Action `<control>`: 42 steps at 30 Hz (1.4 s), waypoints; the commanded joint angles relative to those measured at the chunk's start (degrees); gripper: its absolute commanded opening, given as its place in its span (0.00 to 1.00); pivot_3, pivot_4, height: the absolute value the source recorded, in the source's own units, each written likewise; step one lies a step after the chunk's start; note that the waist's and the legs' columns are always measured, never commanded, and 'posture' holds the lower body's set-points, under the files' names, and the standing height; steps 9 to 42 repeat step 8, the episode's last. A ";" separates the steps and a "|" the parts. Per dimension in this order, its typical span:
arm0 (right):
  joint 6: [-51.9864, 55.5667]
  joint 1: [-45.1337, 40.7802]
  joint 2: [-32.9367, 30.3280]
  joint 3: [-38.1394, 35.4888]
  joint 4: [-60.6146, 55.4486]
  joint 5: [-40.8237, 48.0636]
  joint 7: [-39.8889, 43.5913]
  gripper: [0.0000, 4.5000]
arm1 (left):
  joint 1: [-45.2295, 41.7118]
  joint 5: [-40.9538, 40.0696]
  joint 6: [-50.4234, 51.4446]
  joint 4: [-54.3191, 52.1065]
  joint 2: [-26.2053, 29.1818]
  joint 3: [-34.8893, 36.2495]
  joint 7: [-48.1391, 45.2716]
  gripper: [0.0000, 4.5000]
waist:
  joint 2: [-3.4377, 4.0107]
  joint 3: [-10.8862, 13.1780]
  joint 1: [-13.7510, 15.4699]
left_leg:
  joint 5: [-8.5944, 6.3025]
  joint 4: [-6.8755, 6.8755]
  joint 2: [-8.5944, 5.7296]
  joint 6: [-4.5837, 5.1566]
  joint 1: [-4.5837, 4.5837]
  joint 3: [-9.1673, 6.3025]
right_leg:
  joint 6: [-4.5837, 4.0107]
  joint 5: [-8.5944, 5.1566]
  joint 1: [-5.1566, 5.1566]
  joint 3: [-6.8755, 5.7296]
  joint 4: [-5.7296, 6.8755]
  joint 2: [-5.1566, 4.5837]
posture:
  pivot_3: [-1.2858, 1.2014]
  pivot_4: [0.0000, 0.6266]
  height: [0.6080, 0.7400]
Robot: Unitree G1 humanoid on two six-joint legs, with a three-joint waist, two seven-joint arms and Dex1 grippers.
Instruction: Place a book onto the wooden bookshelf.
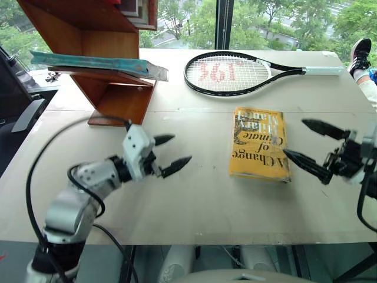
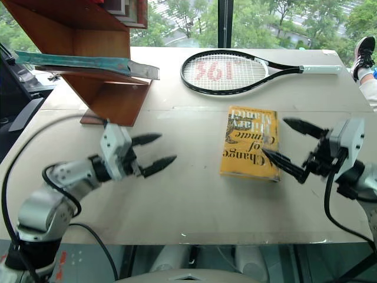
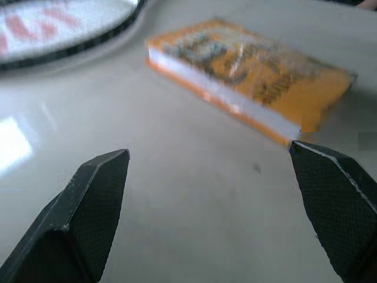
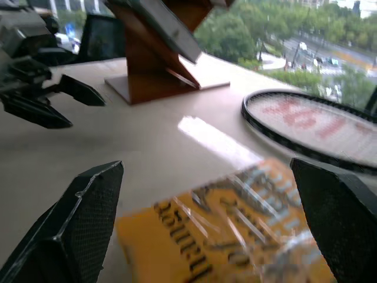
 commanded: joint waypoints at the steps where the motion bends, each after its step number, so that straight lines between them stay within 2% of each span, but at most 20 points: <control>1: -3.64 6.98 -0.97 -6.29 1.28 -5.36 2.71 1.00 | 4.69 -3.49 1.37 -1.80 1.28 6.91 -1.16 0.99 | 0.00 -0.01 0.09 | 0.00 0.00 0.00 0.00 -0.01 0.00 | 0.00 0.00 -0.01 0.00 0.01 -0.01 | 0.52 0.24 1.00; 4: -5.00 14.34 -0.98 -10.48 5.13 -8.60 5.20 1.00 | 11.84 -4.17 2.06 -2.51 3.25 11.11 -3.63 0.99 | 0.03 -0.05 0.03 | -0.01 -0.03 0.01 0.01 0.11 0.03 | -0.01 -0.01 0.10 0.01 0.01 -0.03 | 0.52 0.24 1.00; 8: -8.29 18.12 -0.55 -11.55 8.03 -11.16 7.80 1.00 | 13.38 -5.61 2.59 -2.03 3.72 13.03 -4.78 0.99 | 0.04 -0.04 0.04 | -0.05 -0.11 0.05 0.06 0.47 0.18 | -0.21 -0.15 0.40 0.12 -0.06 -0.07 | 0.52 0.24 1.00; 42: -8.29 18.12 -0.55 -11.55 8.03 -11.16 7.80 1.00 | 13.38 -5.61 2.59 -2.03 3.72 13.03 -4.78 0.99 | 0.04 -0.04 0.04 | -0.05 -0.11 0.05 0.06 0.47 0.18 | -0.21 -0.15 0.40 0.12 -0.06 -0.07 | 0.52 0.24 1.00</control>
